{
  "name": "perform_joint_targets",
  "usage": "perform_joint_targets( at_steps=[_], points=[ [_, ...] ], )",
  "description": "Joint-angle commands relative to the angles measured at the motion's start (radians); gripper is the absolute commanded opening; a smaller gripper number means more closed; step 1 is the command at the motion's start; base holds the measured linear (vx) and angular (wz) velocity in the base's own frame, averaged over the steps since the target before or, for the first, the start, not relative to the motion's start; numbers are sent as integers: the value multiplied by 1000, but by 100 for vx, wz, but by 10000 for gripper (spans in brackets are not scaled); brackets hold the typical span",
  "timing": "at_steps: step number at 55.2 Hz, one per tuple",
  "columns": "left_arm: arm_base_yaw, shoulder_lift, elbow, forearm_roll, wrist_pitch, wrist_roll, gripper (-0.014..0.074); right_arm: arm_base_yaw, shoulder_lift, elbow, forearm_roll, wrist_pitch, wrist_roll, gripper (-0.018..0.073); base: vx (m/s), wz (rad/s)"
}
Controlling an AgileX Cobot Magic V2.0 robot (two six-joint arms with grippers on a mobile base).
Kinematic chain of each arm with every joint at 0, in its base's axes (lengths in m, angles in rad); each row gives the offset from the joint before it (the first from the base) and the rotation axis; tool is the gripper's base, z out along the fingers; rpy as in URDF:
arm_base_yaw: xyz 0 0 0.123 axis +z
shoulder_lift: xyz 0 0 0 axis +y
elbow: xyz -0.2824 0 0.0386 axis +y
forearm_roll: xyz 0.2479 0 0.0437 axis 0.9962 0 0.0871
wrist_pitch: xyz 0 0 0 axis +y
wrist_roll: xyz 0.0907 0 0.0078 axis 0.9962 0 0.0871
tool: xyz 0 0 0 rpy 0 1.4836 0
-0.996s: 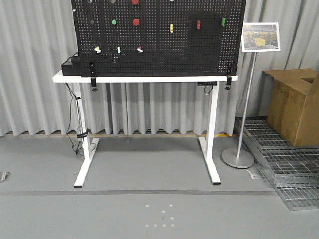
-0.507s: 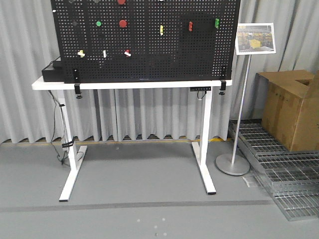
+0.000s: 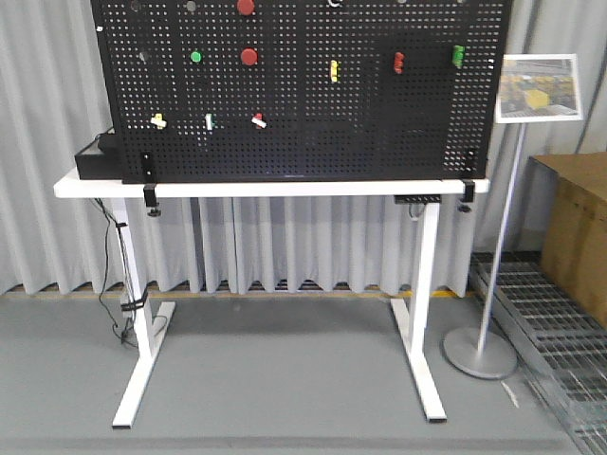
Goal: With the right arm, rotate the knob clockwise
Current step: 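Drive the base forward toward the pegboard table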
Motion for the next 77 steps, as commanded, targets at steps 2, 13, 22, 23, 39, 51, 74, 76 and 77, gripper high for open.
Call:
perform_joint_targets(
  at_steps=[2, 13, 22, 23, 39, 51, 74, 76, 77],
  points=[
    [2, -10, 10, -6, -79, -5, -6, -8, -10, 5, -9, -81, -9, 33, 40, 8],
    [2, -10, 10, -6, -79, -5, -6, -8, -10, 5, -9, -81, -9, 33, 43, 5],
    [2, -10, 10, -6, -79, -5, -6, -8, -10, 5, -9, -81, -9, 33, 47, -1],
    [2, -10, 10, -6, -79, -5, -6, -8, -10, 5, -9, -81, -9, 33, 48, -1],
    [2, -10, 10, -6, -79, -5, -6, -8, -10, 5, -9, -81, -9, 33, 48, -3],
    [2, -10, 10, -6, -79, -5, -6, -8, -10, 5, -9, -81, -9, 33, 45, 0],
    [2, -10, 10, -6, -79, -5, -6, -8, -10, 5, -9, -81, -9, 33, 42, 4],
    [2, -10, 10, -6, -79, -5, -6, -8, -10, 5, -9, -81, -9, 33, 39, 2],
    [2, -10, 10, -6, -79, -5, -6, -8, -10, 5, -9, -81, -9, 33, 38, 3]
  ],
)
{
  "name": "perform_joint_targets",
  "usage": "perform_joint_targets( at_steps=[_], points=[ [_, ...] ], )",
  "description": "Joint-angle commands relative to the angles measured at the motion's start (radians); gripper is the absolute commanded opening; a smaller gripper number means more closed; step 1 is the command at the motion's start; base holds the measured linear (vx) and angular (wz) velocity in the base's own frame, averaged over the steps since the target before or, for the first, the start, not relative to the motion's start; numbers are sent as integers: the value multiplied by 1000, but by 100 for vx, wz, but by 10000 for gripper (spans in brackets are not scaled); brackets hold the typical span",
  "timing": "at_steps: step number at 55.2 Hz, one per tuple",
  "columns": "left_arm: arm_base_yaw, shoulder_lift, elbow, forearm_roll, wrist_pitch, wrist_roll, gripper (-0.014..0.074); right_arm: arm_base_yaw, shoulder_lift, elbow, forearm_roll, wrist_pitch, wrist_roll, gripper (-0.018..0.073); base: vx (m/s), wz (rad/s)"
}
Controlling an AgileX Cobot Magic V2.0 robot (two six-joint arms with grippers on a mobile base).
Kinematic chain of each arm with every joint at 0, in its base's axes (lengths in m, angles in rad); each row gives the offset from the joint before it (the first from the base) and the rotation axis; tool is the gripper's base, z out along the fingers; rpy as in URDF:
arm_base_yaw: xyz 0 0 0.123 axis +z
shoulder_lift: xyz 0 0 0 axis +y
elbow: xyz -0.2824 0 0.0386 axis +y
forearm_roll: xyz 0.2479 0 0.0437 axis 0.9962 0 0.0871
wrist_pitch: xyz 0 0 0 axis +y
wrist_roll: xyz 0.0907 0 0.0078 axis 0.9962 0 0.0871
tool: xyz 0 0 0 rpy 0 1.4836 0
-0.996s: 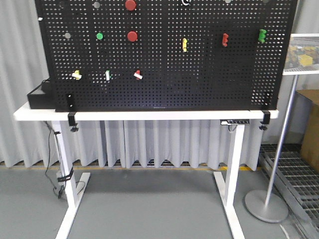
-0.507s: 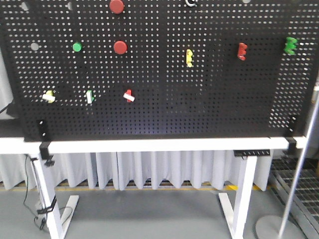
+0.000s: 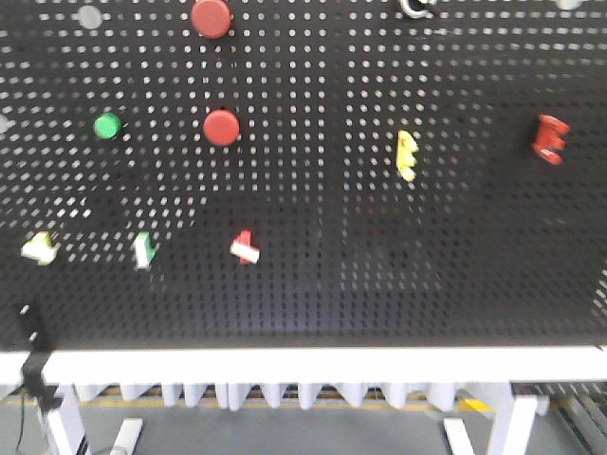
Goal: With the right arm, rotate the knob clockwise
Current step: 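Drive the base forward toward the pegboard table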
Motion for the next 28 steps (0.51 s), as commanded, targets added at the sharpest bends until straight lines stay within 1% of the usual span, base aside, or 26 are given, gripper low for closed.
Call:
perform_joint_targets(
  at_steps=[1, 17, 28],
  points=[
    [2, -10, 10, -6, -79, -5, -6, -8, -10, 5, -9, -81, -9, 33, 38, 2],
    [2, -10, 10, -6, -79, -5, -6, -8, -10, 5, -9, -81, -9, 33, 34, 0],
    [2, -10, 10, -6, -79, -5, -6, -8, -10, 5, -9, -81, -9, 33, 26, -3]
  ],
)
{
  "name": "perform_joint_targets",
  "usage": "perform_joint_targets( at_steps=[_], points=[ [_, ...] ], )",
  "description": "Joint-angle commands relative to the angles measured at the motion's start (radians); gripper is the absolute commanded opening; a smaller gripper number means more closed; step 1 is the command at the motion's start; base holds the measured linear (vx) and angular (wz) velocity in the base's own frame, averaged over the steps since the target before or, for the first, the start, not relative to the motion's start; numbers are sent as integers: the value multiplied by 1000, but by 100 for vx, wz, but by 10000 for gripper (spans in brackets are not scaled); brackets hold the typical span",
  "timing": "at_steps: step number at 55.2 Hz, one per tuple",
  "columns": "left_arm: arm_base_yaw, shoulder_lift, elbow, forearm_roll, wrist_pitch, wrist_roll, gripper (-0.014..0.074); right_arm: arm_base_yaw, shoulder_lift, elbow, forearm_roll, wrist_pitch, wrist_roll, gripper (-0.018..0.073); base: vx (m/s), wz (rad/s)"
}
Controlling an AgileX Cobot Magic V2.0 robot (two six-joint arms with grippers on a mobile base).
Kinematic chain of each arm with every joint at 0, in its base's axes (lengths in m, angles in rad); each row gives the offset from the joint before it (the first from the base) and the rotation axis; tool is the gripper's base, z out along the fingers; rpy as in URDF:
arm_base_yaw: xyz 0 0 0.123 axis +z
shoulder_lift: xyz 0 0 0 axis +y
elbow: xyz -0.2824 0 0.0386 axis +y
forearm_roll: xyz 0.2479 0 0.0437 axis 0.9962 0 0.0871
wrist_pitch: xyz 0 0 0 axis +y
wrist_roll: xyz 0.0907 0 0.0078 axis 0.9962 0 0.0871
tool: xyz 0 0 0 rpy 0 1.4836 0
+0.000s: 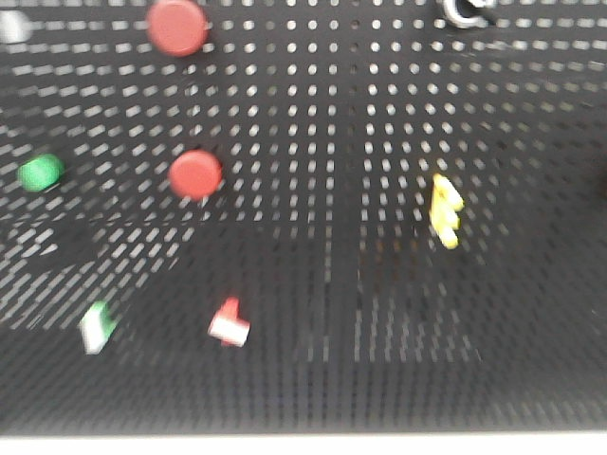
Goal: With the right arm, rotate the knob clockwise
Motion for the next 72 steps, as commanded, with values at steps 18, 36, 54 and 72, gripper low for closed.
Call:
perform_joint_targets(
  at_steps=[18, 36, 54, 72],
  points=[
    [2, -10, 10, -6, -79, -5, -6, -8, -10, 5, -9, -81, -9, 33, 10, -2],
    [2, -10, 10, -6, -79, -5, -6, -8, -10, 5, -9, -81, -9, 33, 1, 0],
    [2, -10, 10, -6, -79, -5, -6, -8, -10, 4, -11, -119, -9, 33, 0, 0],
    [2, -10, 10, -6, -79, -5, -6, -7, 10, -229, -3, -105, 97, 33, 0, 0]
  ],
)
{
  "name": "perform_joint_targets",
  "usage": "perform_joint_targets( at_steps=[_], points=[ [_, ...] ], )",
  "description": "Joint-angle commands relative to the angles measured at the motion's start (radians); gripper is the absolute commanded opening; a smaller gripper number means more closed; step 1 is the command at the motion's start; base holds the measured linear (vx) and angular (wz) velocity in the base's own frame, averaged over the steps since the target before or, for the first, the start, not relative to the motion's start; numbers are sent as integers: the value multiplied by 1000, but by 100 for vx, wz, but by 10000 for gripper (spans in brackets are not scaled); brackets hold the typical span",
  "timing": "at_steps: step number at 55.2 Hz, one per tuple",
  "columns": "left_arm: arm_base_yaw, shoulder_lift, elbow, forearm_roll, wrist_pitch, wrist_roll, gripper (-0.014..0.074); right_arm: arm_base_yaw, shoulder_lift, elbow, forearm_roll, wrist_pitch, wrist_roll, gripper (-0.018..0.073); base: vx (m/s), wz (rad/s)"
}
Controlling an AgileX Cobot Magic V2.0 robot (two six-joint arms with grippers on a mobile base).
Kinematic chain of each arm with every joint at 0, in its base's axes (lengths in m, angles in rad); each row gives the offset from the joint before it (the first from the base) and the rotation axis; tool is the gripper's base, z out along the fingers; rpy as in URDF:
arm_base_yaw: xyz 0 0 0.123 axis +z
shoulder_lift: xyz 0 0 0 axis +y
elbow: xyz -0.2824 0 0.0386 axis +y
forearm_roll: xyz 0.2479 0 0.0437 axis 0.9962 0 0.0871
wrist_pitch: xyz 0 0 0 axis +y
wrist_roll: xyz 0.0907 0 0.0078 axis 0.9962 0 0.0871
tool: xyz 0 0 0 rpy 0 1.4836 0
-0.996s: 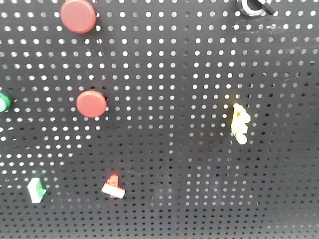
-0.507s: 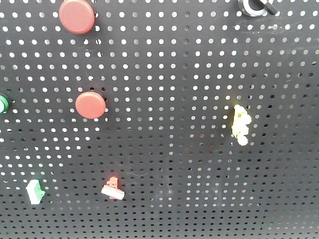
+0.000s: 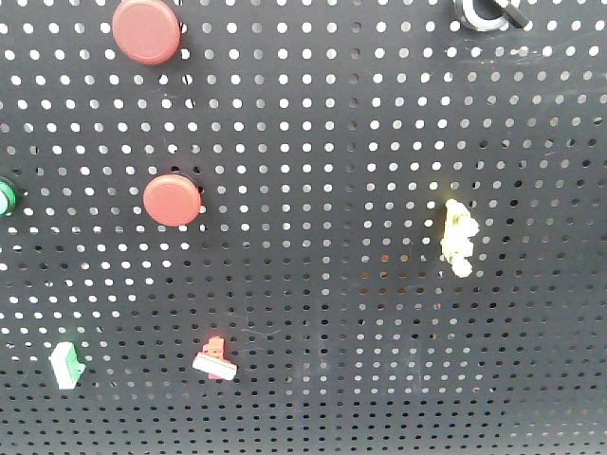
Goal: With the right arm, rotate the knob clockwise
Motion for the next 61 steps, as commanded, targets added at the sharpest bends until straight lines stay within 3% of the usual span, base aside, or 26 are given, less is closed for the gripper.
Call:
perform_joint_targets(
  at_steps=[1, 5, 17, 24, 29, 36, 43, 51, 56, 61],
  points=[
    [2, -10, 10, -6, -79, -5, -6, -7, 24, -203, -21, 62, 22, 33, 0, 0],
    [2, -10, 10, -6, -79, -5, -6, -7, 116, -384, -47, 167, 15, 33, 0, 0],
    [2, -10, 10, -6, -79, -5, -6, -7, 502, -879, -52, 297, 7, 33, 0, 0],
    [2, -10, 10, -6, -79, -5, -6, -7, 666, -1082, -44, 374, 9, 33, 0, 0],
    [2, -10, 10, -6, -79, -5, -6, -7, 728, -1169, -27, 443, 9, 33, 0, 0],
    [2, -10, 10, -6, -79, -5, -6, -7, 762, -1195, -9, 437, 24, 33, 0, 0],
    [2, -10, 10, -6, -79, -5, -6, -7, 765, -1195, 75, 437, 5, 33, 0, 0],
    [2, -10, 10, -6, -79, -5, -6, -7, 769, -1198, 273, 438, -212, -13, 0, 0],
    [2, -10, 10, -6, -79, -5, -6, -7, 782, -1198, 486, 454, -438, -9, 0, 0],
    [2, -10, 10, -6, -79, -5, -6, -6, 818, -1214, 759, 525, -715, -9, 0, 0]
  ],
)
